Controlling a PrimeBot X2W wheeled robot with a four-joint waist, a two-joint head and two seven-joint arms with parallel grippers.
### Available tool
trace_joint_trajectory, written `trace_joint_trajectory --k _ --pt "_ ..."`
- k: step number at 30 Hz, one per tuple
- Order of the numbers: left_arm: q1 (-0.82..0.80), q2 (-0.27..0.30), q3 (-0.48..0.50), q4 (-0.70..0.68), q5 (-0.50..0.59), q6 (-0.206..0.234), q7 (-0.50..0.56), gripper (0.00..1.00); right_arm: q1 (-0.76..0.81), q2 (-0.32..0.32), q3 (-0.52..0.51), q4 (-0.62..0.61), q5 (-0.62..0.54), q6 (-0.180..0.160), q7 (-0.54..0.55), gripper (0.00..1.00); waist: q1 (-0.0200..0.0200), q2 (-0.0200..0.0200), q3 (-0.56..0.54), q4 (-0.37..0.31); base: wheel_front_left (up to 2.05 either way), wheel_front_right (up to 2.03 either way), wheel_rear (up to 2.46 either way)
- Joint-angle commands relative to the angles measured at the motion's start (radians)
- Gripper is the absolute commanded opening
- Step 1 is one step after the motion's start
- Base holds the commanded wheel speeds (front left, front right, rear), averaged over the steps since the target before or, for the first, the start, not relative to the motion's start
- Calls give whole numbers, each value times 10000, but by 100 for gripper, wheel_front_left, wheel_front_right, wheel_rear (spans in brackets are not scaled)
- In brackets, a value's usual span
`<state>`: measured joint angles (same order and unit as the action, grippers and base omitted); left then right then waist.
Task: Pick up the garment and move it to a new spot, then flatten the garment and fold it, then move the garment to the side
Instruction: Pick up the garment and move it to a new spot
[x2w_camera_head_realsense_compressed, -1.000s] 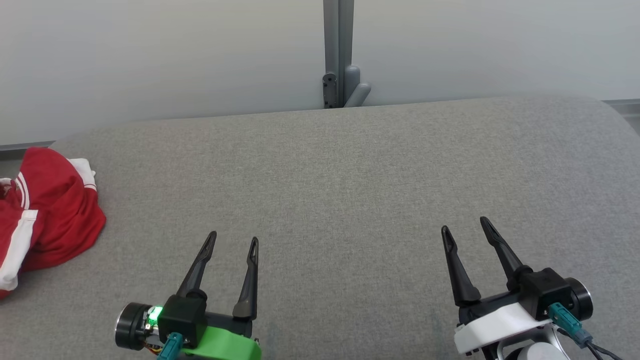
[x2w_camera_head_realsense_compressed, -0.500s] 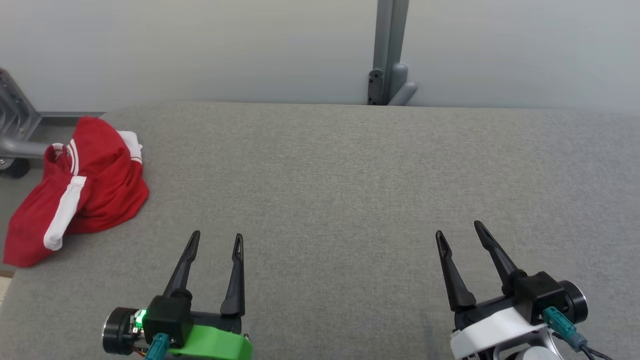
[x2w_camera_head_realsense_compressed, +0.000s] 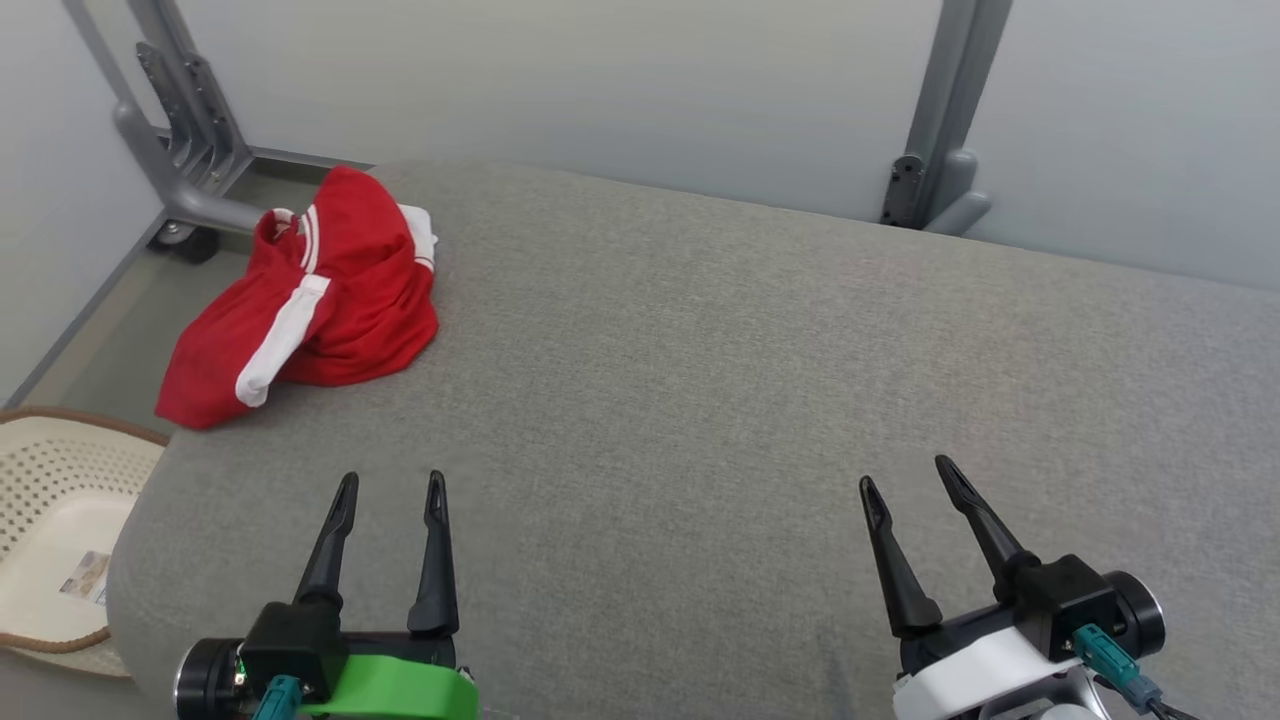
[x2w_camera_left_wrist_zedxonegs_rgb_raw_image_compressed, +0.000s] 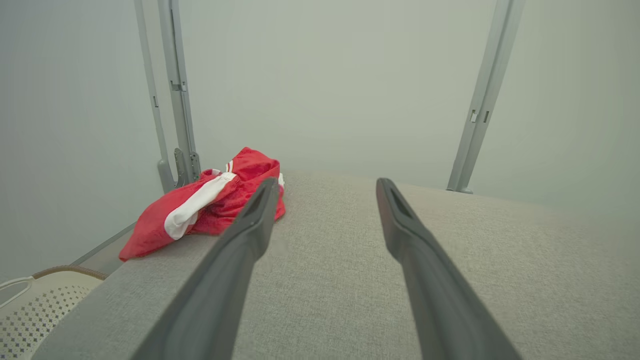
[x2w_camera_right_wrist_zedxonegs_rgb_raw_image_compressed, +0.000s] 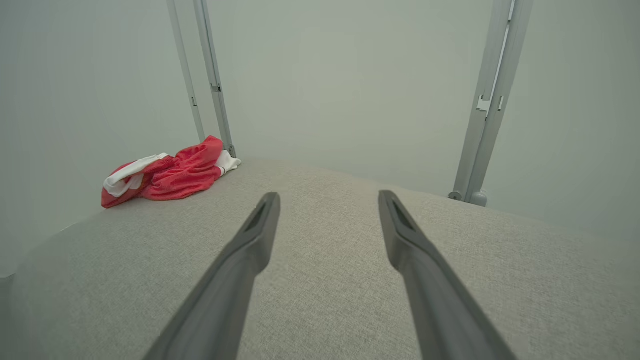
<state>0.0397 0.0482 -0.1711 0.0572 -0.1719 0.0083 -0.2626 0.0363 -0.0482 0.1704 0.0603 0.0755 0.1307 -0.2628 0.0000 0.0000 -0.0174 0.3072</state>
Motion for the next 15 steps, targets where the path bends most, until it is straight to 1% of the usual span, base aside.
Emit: trace_joint_trajectory --k 1,7,15 --pt "78 39 41 -3 24 36 -33 100 137 -38 4 22 -28 1 -32 100 0 0 -47 572 0 0 0" --pt "208 39 169 -11 4 157 -33 100 247 -38 -16 27 -46 1 -32 100 0 0 -145 1225 0 0 0" --pt "295 40 304 -149 -56 325 -33 100 285 -40 -18 -11 -62 1 -32 100 0 0 -101 1769 0 0 0"
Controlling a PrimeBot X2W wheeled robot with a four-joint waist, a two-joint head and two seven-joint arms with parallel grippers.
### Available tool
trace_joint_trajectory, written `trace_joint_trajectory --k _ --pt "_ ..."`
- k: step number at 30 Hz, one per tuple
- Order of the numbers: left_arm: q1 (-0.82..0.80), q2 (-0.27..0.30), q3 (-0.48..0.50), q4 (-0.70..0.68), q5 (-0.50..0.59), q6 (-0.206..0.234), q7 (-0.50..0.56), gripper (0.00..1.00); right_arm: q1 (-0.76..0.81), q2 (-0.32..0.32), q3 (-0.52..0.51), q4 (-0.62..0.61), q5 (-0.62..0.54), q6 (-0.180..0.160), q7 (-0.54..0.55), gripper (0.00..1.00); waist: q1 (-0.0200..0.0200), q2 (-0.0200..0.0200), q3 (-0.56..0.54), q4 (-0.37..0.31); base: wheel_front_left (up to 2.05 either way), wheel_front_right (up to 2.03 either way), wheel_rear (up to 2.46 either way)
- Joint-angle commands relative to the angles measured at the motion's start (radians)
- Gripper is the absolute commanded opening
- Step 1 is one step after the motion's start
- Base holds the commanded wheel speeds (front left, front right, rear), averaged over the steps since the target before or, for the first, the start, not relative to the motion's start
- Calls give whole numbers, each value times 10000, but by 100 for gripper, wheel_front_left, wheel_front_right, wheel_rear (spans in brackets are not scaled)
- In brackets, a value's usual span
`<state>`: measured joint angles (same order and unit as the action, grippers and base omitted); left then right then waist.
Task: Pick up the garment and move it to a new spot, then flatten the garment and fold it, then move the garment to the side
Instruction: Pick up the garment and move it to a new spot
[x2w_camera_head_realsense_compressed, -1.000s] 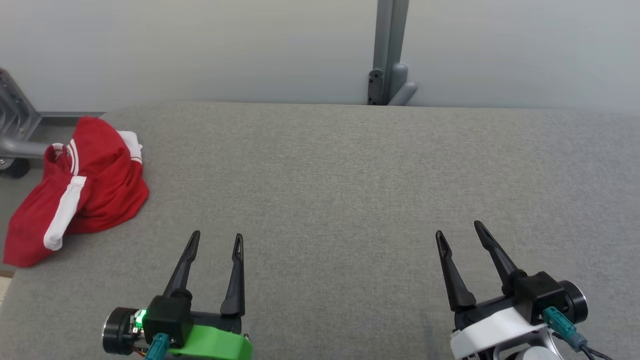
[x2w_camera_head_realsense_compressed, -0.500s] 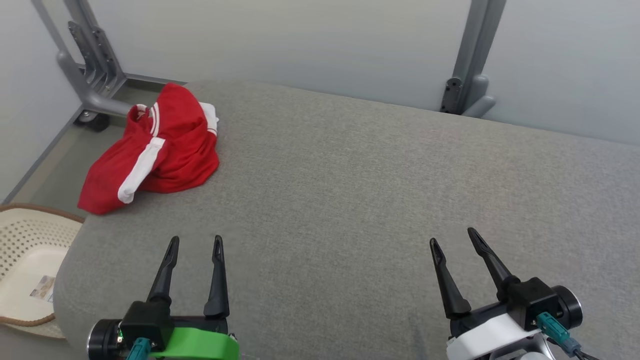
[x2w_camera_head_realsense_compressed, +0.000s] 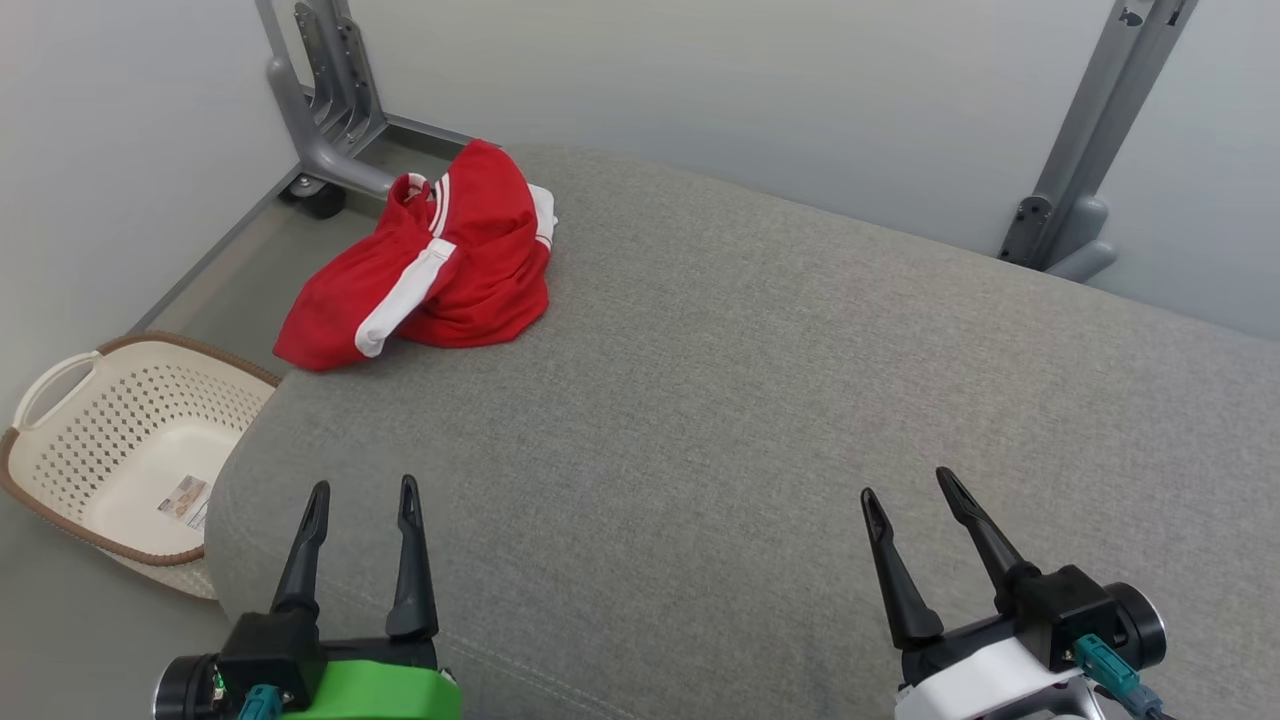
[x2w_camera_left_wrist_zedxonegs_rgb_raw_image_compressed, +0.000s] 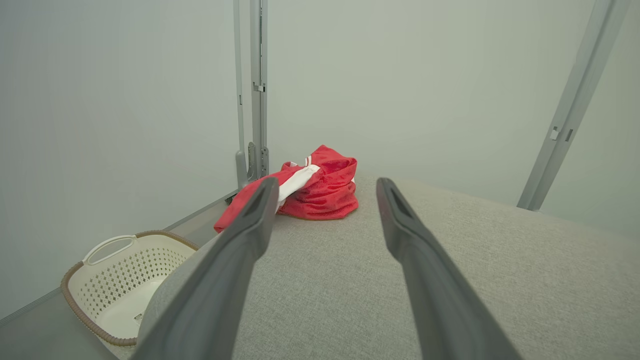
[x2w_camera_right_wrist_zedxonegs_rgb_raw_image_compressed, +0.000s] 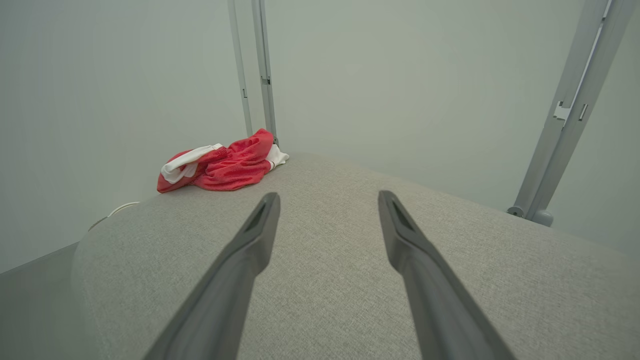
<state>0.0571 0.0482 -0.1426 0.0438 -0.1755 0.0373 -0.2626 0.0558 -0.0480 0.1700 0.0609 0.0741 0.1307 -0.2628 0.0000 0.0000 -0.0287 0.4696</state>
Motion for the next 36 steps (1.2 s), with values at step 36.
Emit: trace_joint_trajectory --k 36 --pt "-8446 445 2633 7084 -1519 -1079 82 100 -1975 -2166 -124 -674 -177 1 -32 100 0 0 4769 -1151 0 0 0"
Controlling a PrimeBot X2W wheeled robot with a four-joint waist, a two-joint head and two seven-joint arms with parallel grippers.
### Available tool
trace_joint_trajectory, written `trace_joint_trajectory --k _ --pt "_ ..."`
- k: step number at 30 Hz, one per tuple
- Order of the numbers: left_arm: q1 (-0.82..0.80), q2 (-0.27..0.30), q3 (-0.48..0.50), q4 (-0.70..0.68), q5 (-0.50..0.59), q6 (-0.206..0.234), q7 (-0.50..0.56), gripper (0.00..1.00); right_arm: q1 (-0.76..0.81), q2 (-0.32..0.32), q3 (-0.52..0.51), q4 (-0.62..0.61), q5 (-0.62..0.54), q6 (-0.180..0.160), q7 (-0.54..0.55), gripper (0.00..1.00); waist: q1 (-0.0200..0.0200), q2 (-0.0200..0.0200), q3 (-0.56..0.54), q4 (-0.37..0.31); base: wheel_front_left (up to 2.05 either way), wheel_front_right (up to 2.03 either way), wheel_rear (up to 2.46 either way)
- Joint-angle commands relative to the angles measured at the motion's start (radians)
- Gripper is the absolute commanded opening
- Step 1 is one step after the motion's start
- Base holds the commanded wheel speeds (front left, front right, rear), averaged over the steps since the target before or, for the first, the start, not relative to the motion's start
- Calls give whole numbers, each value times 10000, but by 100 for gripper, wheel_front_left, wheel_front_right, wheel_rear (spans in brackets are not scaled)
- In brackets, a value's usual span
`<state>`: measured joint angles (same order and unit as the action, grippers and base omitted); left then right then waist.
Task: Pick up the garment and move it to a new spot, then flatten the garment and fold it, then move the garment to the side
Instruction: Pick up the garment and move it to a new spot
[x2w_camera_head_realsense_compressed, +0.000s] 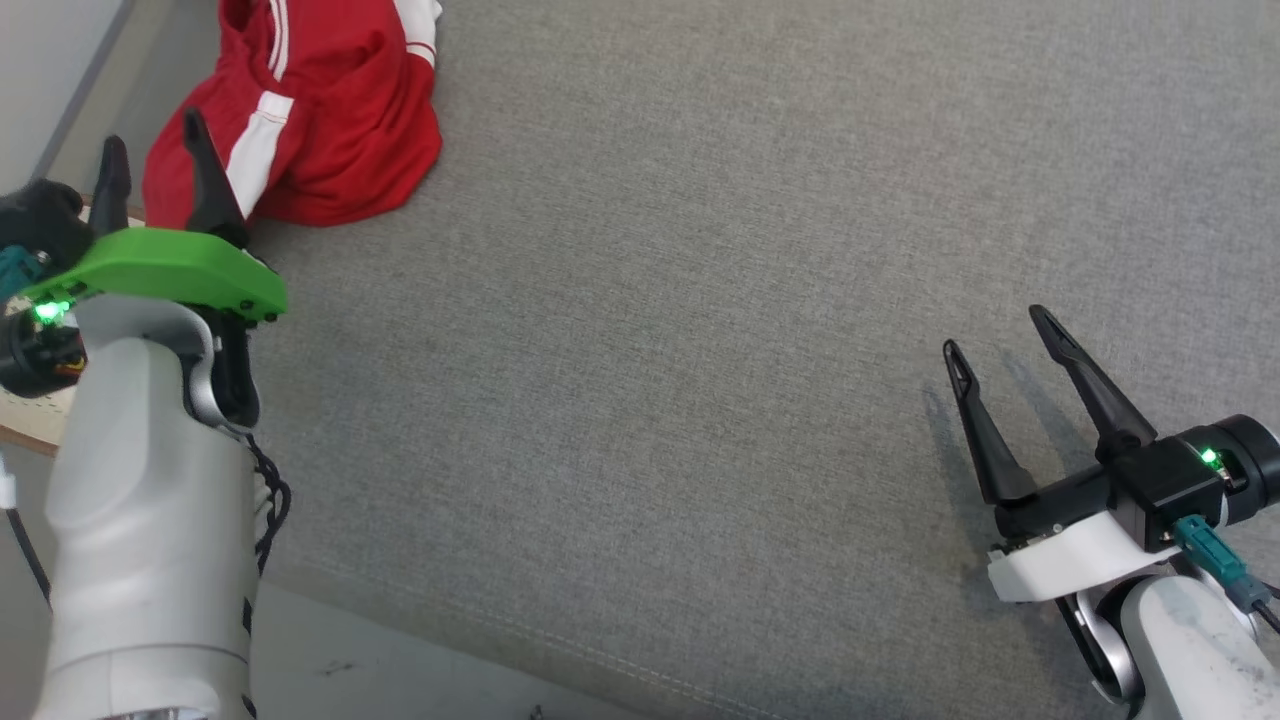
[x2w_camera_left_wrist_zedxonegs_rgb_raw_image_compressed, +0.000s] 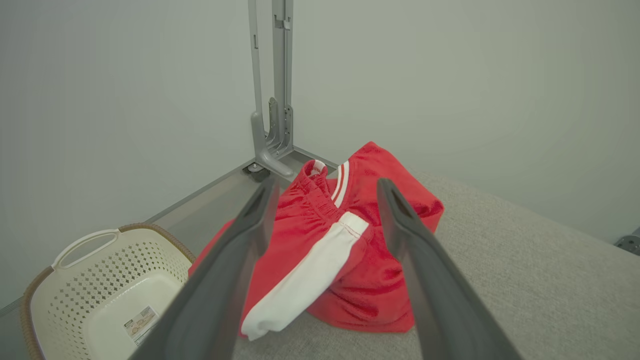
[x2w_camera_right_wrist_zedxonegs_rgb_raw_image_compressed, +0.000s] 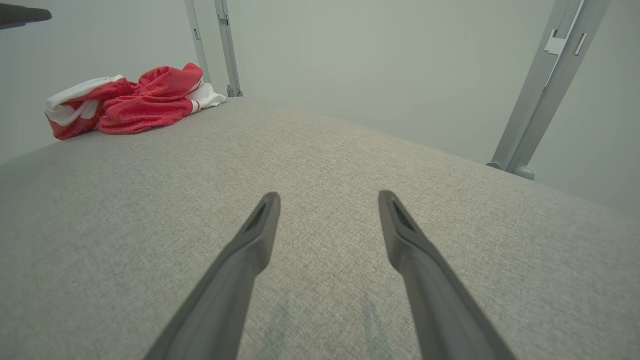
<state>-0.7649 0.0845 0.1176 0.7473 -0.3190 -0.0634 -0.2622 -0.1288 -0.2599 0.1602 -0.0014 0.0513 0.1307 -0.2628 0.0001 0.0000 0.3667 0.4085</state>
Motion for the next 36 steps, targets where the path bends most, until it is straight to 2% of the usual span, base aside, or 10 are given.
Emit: trace_joint_trajectory --k 1,6,10,16,18,22,23,25,26,36 --pt "-595 164 54 545 -153 -96 140 100 -172 -65 -74 -78 62 1 -32 100 -1 0 938 -587 0 0 0" --pt "-2161 767 232 2466 -291 211 719 100 -466 -217 -213 -253 104 1 -32 100 -1 0 1643 -787 0 0 0" --pt "-3220 1054 356 3825 -566 117 1536 100 -719 -337 -308 -344 168 1 -32 100 -1 0 2142 -933 0 0 0" --pt "-3823 1304 243 4790 -573 341 2273 100 -848 -343 -305 -318 187 -3 -7 100 -1 0 2493 -1109 0 0 0" --pt "-3902 1411 252 4951 -581 563 2423 100 -900 -355 -298 -309 190 -7 -6 100 -1 0 2593 -1149 0 0 0" --pt "-3979 1472 297 5101 -652 865 2306 100 -903 -363 -304 -254 213 -10 5 100 -1 0 2709 -1183 0 0 0" --pt "-3969 1460 289 5130 -667 881 2269 49 -905 -366 -310 -225 220 -10 7 100 -1 0 2722 -1184 0 0 0" --pt "-3917 1459 262 5171 -666 853 2199 6 -922 -362 -331 -168 226 -12 28 100 -1 0 2722 -1180 0 0 0" --pt "-3892 1463 241 5181 -659 801 2081 0 -930 -354 -331 -145 234 -12 28 100 -1 0 2711 -1176 0 0 0" --pt "-3587 1648 309 4974 -823 353 380 0 -1047 -85 -36 -98 309 -3 2 100 -1 0 2051 -1107 0 0 0"
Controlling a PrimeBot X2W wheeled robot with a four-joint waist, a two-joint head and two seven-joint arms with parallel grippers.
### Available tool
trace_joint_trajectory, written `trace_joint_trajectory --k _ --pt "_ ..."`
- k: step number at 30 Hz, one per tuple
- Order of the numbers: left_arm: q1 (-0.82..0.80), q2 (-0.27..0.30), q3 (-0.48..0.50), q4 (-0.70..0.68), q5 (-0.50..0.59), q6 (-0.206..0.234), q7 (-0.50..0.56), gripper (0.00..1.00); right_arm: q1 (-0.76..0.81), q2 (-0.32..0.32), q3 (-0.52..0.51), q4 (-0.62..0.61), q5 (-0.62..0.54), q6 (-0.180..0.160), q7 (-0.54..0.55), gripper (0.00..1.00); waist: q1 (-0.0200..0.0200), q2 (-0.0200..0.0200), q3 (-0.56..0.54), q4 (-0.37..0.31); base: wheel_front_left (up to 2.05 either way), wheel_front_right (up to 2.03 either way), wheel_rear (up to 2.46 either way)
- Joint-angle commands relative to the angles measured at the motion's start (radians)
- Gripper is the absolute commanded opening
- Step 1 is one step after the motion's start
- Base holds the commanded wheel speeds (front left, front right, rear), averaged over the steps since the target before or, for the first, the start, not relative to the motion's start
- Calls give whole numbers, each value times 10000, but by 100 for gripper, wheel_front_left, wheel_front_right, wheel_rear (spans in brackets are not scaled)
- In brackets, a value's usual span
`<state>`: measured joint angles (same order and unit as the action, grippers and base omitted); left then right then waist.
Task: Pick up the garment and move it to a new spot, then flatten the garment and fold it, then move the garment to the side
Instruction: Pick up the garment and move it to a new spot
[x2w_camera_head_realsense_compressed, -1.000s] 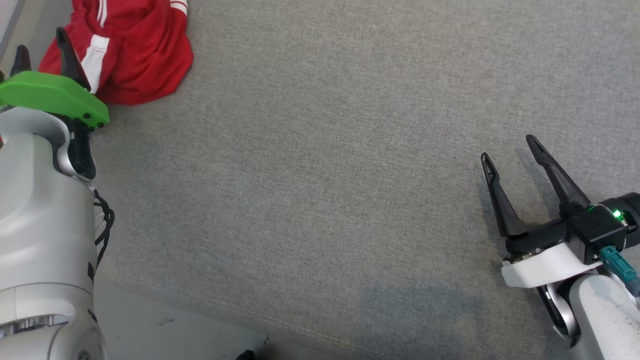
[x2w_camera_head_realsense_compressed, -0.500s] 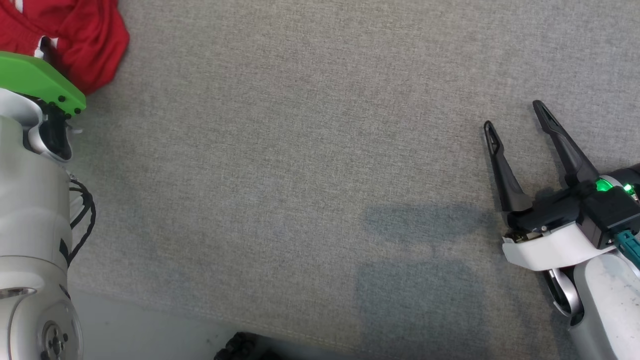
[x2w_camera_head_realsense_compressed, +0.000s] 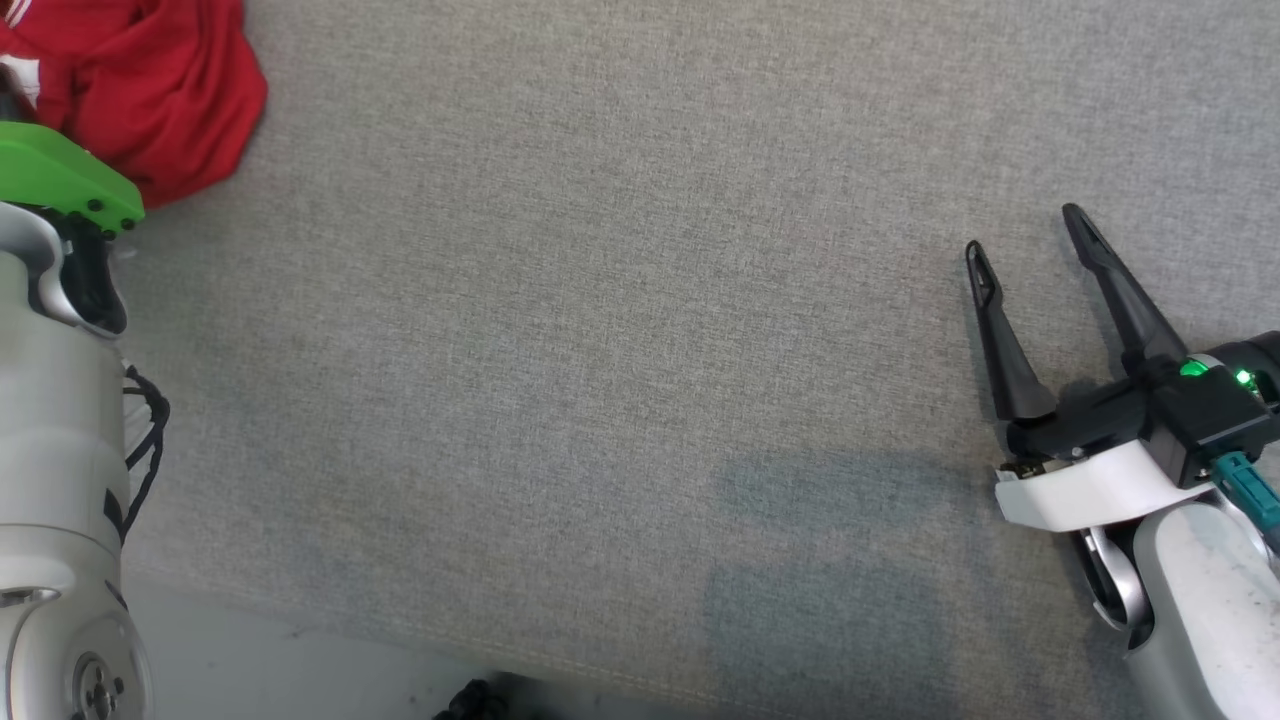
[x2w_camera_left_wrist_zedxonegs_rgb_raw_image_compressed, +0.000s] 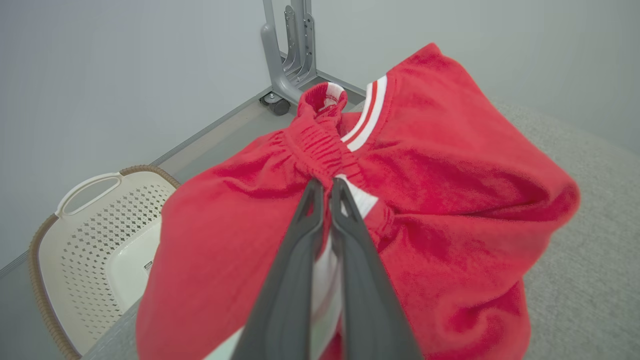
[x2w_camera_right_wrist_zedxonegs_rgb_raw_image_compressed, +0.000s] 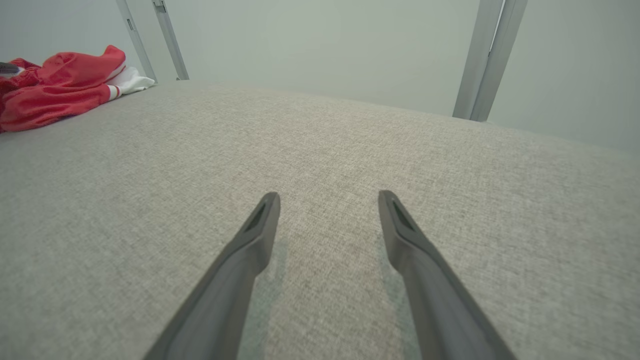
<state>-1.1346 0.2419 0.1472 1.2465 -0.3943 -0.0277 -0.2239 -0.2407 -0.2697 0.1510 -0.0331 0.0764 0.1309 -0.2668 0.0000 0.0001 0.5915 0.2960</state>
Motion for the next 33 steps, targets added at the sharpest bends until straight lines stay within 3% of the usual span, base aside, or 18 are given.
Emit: trace_joint_trajectory --k 1,10,19,33 --pt "149 124 4 -80 -63 -66 -115 0 106 52 91 231 65 -3 39 100 0 -1 -332 23 0 0 0" --pt "533 536 -66 -1639 286 -268 -417 0 482 543 229 461 192 -5 29 100 0 -1 -1795 -19 0 0 0" --pt "823 529 -305 -3889 581 -600 -409 0 996 1230 360 715 317 -5 29 100 0 -1 -3276 -396 0 0 0" --pt "1130 -354 -1517 -7777 -290 -969 2009 0 1563 2075 232 838 564 -5 23 100 0 -1 -4589 -2646 0 0 0"
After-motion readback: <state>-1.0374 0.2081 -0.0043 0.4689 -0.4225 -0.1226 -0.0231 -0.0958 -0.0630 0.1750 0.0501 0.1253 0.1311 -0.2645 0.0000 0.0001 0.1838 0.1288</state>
